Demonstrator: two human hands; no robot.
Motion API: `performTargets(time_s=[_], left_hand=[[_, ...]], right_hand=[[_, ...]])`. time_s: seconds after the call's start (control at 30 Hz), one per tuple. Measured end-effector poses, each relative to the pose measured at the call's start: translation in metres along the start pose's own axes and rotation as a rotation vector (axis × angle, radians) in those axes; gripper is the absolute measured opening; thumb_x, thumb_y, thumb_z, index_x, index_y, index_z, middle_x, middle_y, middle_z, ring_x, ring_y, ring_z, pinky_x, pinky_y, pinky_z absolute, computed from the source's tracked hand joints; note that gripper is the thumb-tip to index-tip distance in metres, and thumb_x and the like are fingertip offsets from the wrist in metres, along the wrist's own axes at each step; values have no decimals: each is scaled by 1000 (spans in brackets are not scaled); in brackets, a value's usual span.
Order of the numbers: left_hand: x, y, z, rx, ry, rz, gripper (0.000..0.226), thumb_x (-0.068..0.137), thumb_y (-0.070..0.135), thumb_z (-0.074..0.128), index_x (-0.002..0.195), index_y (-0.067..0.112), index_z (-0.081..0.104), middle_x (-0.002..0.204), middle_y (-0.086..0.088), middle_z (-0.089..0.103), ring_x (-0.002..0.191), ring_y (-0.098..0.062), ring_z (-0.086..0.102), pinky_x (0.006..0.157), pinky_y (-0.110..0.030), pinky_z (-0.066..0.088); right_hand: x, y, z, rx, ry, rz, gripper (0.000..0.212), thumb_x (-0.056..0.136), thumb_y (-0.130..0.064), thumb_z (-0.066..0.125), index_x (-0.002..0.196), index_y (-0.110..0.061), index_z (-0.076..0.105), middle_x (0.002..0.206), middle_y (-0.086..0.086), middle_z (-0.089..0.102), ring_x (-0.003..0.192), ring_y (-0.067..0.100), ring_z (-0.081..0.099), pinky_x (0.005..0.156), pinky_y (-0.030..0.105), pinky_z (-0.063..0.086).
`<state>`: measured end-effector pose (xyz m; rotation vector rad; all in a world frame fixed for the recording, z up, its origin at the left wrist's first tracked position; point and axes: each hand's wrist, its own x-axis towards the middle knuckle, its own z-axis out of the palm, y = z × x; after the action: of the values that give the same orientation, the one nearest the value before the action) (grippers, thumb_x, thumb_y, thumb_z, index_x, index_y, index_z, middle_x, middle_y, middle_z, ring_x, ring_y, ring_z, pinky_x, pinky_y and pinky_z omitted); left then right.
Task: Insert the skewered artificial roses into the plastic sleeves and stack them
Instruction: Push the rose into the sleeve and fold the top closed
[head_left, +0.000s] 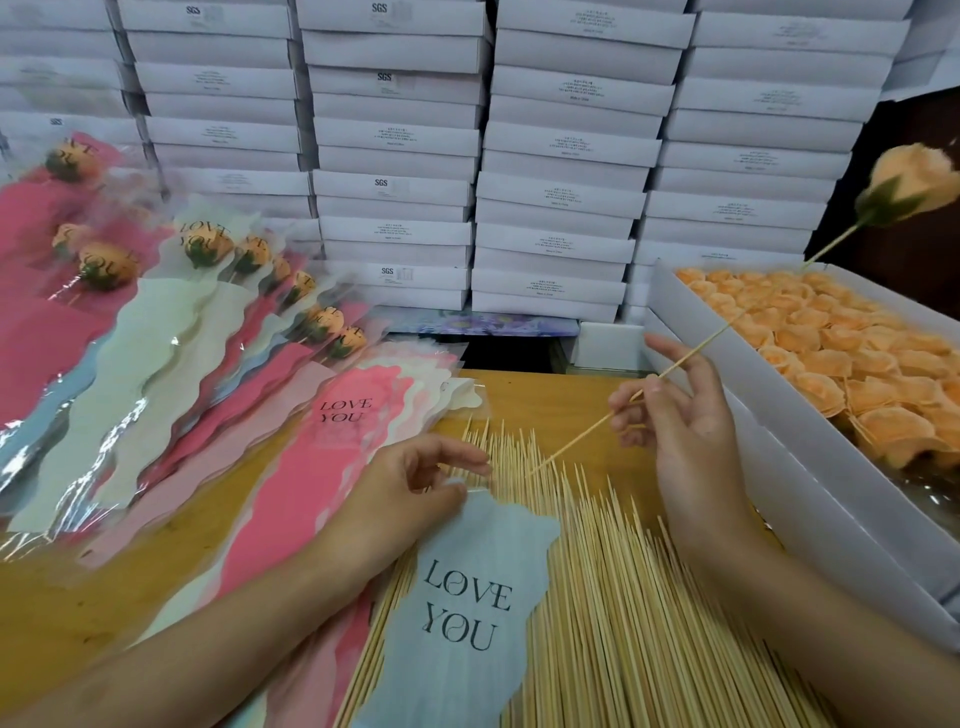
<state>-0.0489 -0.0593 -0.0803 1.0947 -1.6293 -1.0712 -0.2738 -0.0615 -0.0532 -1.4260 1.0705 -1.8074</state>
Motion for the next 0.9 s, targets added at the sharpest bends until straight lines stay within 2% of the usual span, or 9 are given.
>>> performTargets(time_s=[0.1,0.17,0.27,0.37,0.43,0.5,0.6,0.77,0.9], left_hand=[[0,-2,-1,-42,20,11,20,88,-3,65,92,15,71,91,-5,75,76,-28,56,70,-39,46],[1,-3,-2,-82,34,12,9,83,8,74,86,17,72,79,-21,65,64,-29,45,60,-39,37],[2,-3,-2,-115,60,35,11,75,15,79,79,16,69,60,-14,51,51,-21,37,51,-26,34],[1,-2,-1,-156,61,47,14,69,17,78,78,11,69,66,-20,56,61,-28,46,61,-35,38],[2,-3,-1,-132,52,61,7,74,11,76,75,11,69,65,-14,62,59,-25,52,57,-29,41],[2,-4,-1,-108,33,76,8,79,5,73,75,10,68,61,-4,64,53,-14,57,51,-20,44],[1,-3,0,-93,14,92,6,81,5,72,77,8,68,64,-4,65,55,-10,58,52,-16,45],[-1,1,2,-86,5,116,8,80,12,73,79,6,68,69,-32,55,63,-28,47,62,-38,35],[-2,4,3,-106,-13,141,20,73,23,72,80,5,67,74,-25,64,67,-26,58,67,-37,45]], right_hand=[[-1,1,-1,-16,-7,-2,30,104,-6,38,124,-25,49,76,-6,69,64,7,63,58,19,51],[-1,1,-1,-11,-16,5,28,104,-7,38,122,-26,49,77,-7,69,65,8,64,58,19,52],[-2,1,0,9,-33,23,27,104,-7,36,120,-25,50,76,-6,69,65,8,64,58,20,53],[-2,1,1,32,-43,56,27,105,-7,35,118,-23,51,73,-6,69,62,9,64,57,21,53],[-2,2,2,67,-40,84,26,105,-6,34,116,-21,52,71,-5,69,60,9,63,56,21,53],[-1,3,2,102,-46,115,26,105,-6,33,114,-20,53,70,-3,69,59,10,63,55,21,53],[-2,4,2,142,-77,181,25,106,-9,33,112,-19,55,69,0,68,58,11,63,54,21,53],[-6,5,5,132,-136,273,25,106,-13,33,110,-18,57,69,2,70,56,11,64,54,22,54],[-11,4,10,68,-244,314,21,105,-13,36,115,-17,55,71,4,72,59,10,64,54,21,53]])
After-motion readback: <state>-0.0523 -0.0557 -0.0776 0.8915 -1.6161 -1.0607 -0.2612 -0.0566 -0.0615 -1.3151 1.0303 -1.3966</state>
